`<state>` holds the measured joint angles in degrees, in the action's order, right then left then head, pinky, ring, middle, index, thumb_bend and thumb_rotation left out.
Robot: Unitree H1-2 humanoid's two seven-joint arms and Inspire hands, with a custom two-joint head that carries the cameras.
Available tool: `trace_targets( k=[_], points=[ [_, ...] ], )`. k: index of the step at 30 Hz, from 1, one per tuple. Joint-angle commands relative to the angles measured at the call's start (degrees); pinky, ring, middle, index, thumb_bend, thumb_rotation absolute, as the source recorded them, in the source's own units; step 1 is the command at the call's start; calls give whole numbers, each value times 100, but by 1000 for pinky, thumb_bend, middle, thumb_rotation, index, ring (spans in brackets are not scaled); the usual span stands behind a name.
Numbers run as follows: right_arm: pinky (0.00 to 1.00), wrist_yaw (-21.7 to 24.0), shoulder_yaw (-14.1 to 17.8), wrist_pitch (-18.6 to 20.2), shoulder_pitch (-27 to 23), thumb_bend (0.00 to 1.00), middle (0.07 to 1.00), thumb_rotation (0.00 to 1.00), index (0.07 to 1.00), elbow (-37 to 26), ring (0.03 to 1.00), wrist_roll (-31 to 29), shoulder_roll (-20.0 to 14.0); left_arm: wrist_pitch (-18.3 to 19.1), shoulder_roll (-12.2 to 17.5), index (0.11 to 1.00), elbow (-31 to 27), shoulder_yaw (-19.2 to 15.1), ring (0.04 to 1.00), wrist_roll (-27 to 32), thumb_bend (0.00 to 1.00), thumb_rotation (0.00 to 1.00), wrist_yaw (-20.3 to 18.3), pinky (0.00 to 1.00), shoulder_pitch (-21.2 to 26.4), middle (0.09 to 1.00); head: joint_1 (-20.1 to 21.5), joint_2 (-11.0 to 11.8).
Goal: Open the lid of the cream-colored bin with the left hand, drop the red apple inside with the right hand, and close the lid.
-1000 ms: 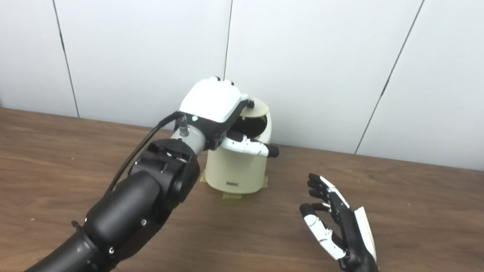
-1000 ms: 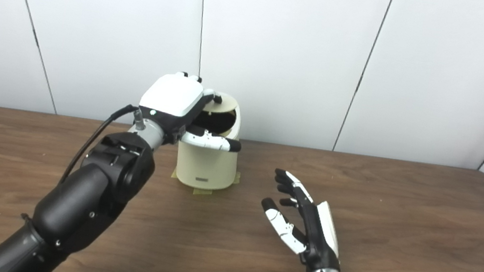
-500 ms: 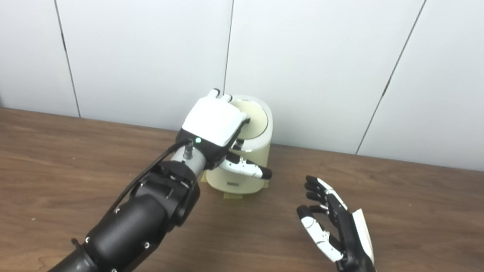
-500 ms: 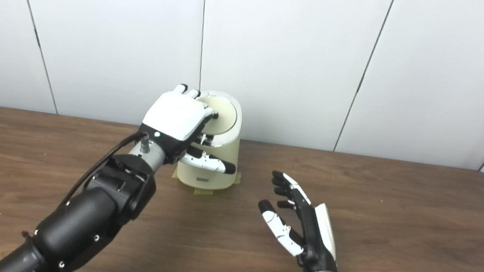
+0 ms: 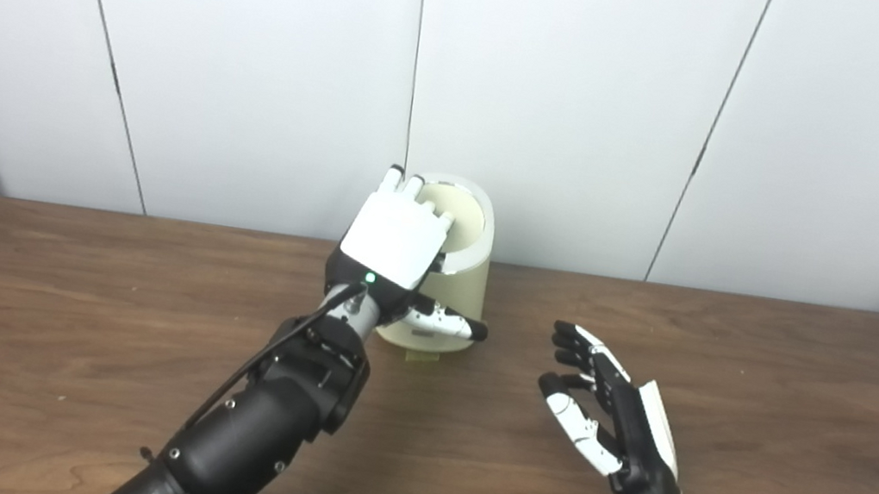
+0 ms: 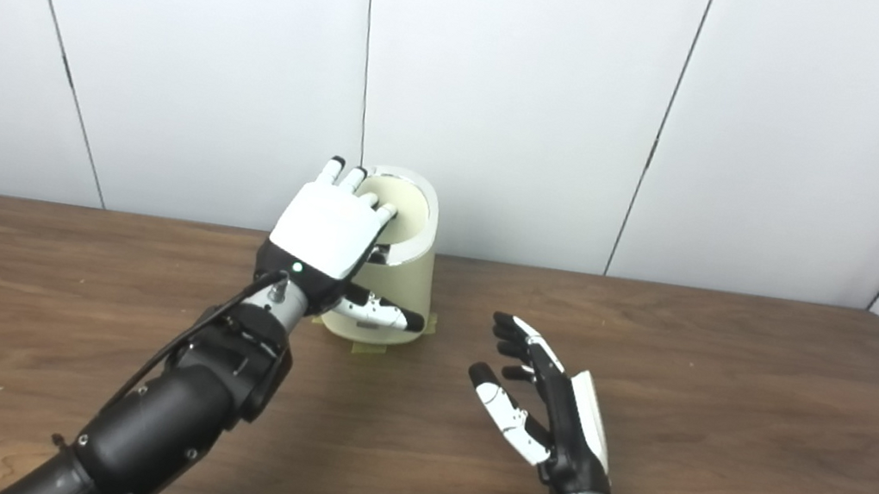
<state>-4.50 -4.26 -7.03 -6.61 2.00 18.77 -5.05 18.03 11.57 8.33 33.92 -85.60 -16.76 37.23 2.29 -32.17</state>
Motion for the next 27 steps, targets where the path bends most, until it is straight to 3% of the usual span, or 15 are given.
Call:
trace_targets(
  k=[1, 4, 8, 10, 12, 14, 21, 27],
  points=[
    [687, -39, 44, -28, -146, 355, 818, 734, 817, -239, 795, -69, 37, -6, 188, 843, 422, -56, 983, 62, 866, 1000, -248, 1000, -52, 865, -4, -13],
    [697, -71, 42, -54, -150, 354, 819, 738, 817, -219, 796, 3, 19, -76, 155, 828, 307, -275, 950, 374, 834, 990, 433, 1000, -160, 851, 1, -15],
    [691, -91, 48, -96, -169, 355, 815, 750, 817, -176, 792, 36, 8, -447, 34, 814, 237, -653, 874, 1011, 718, 959, 1983, 1000, -342, 816, 0, 5],
    [685, -83, 55, -83, -170, 350, 813, 740, 814, -177, 789, 25, 11, -554, -22, 870, 158, -756, 886, 1226, 685, 992, 2296, 1000, -403, 842, -3, 5],
    [686, -62, 60, -54, -169, 353, 816, 748, 817, -185, 793, 10, 13, -622, -79, 966, 51, -831, 962, 1405, 667, 998, 2483, 1000, -463, 938, 0, 11],
    [691, -77, 61, -14, -169, 355, 818, 748, 818, -194, 796, 47, 23, -638, -143, 993, -160, -865, 991, 1527, 661, 1000, 2486, 1000, -573, 977, 2, 21],
    [716, -62, 69, 63, -164, 358, 829, 752, 830, -211, 809, 48, 27, -866, -206, 975, -422, -856, 996, 1704, 639, 977, 2827, 1000, -915, 959, 5, 32],
    [701, -108, 52, -7, -162, 352, 822, 752, 824, -199, 800, 112, 15, -1126, -371, 1000, -998, -1278, 1000, 2490, 604, 992, 2963, 1000, -1139, 1000, 16, 20]
  ],
)
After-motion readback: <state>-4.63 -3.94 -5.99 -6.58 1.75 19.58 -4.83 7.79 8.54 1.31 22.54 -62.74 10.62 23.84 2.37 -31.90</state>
